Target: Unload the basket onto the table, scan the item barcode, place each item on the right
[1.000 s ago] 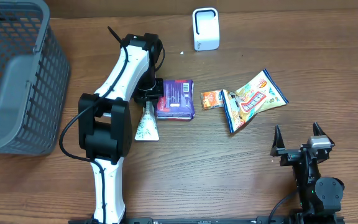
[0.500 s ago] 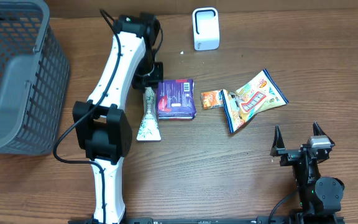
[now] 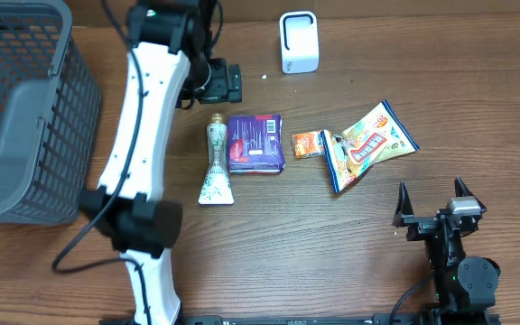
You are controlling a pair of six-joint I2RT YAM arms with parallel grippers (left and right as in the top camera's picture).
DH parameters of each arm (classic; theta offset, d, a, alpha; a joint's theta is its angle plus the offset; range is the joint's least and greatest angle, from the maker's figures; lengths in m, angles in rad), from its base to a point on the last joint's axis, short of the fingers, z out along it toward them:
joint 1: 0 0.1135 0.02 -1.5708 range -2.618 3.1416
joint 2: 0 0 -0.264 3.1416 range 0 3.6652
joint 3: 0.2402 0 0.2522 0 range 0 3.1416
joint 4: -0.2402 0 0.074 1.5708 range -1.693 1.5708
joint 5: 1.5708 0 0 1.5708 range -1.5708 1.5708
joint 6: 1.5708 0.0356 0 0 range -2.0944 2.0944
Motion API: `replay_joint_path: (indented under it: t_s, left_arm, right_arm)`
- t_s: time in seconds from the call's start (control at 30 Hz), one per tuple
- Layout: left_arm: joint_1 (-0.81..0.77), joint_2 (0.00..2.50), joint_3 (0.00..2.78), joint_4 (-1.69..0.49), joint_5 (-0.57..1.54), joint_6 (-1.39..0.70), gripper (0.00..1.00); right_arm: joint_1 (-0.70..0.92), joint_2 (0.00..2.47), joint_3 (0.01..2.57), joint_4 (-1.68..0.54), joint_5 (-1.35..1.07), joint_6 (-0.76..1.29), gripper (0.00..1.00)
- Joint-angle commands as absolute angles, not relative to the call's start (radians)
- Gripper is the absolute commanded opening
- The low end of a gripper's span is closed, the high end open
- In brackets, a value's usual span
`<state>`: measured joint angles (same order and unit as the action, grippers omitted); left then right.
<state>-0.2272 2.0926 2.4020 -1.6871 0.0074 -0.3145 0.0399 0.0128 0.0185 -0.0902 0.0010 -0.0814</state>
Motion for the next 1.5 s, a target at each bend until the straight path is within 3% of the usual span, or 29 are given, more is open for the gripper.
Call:
replay_joint_path:
  t_s: [0.0,0.37,0.6,0.87,1.47]
  left_arm:
    - [-0.225,1.946,2.423,-1.690,0.028,-0.321,1.00]
    - [-0.225,1.693,2.159,-1.690,0.026,-0.325,1.00]
    - [-0.225,1.663,1.971,-1.682,-0.011,-0.364,1.00]
    - [-0.225,1.664,1.807,-1.502,-0.011,-0.363,1.00]
    - [-0.225,1.664,1.789,-1.356,-0.010,-0.363,0.99]
  right_arm:
    - [0.039,0.003,0.008,-0.084,0.006,-0.076,1.00]
    - [0.039,0.003,0.008,-0.084,0.006,-0.076,1.00]
    - [0.039,0.003,0.008,-0.084,0.006,-0.076,1.00]
    - [0.039,0.003,0.008,-0.084,0.006,-0.076,1.00]
    - [0.039,0.003,0.008,-0.078,0.010,-0.085,1.00]
